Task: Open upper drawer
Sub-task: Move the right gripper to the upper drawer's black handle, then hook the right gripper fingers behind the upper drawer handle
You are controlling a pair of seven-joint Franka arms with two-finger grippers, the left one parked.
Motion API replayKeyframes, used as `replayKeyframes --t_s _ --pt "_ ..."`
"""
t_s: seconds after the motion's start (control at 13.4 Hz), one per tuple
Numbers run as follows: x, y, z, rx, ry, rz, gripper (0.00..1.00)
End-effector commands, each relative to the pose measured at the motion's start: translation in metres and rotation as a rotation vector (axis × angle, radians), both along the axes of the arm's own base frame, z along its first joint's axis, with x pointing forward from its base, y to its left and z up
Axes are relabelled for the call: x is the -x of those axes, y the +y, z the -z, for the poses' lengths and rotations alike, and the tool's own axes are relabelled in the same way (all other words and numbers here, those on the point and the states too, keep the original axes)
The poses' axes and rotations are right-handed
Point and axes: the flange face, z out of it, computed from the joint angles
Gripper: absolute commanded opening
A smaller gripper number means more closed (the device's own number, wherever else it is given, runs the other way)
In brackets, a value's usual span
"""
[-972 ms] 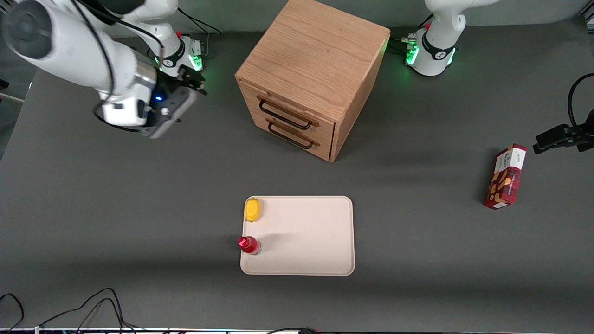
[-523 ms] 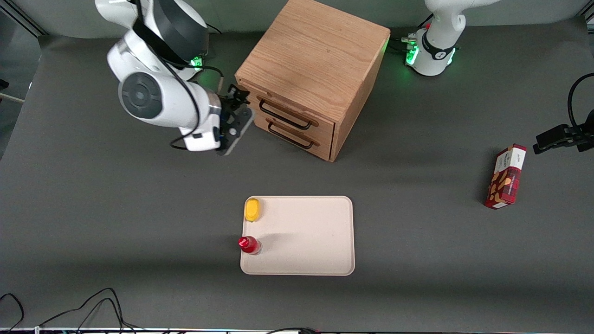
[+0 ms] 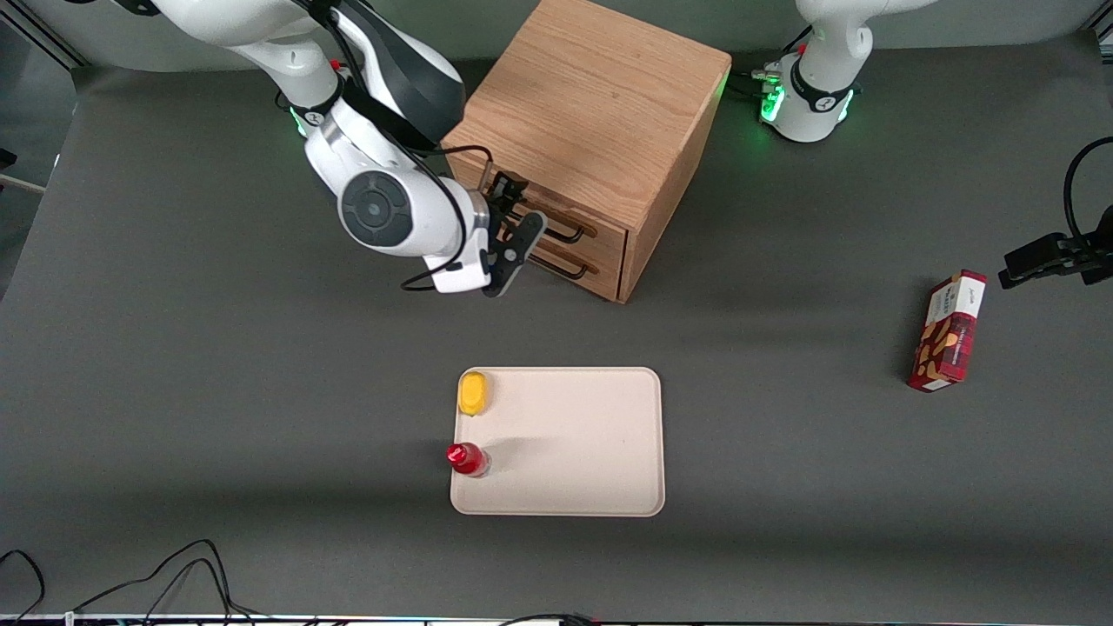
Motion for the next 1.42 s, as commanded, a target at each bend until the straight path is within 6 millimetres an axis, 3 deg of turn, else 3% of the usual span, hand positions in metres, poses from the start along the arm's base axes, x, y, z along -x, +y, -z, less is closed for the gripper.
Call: replayKeyframes --t_s 0.0,0.75,1.2,1.35 --pt "0.0 0.016 0.014 0.021 -0.01 0.007 1.0" --pt "-0.007 0.022 0.047 0.041 -0.038 0.0 1.0" --pt "-0.032 0.005 0.039 0.038 -0.073 0.037 1.0" --pt "-0.049 -0.001 0.036 0.035 -0.098 0.05 1.0"
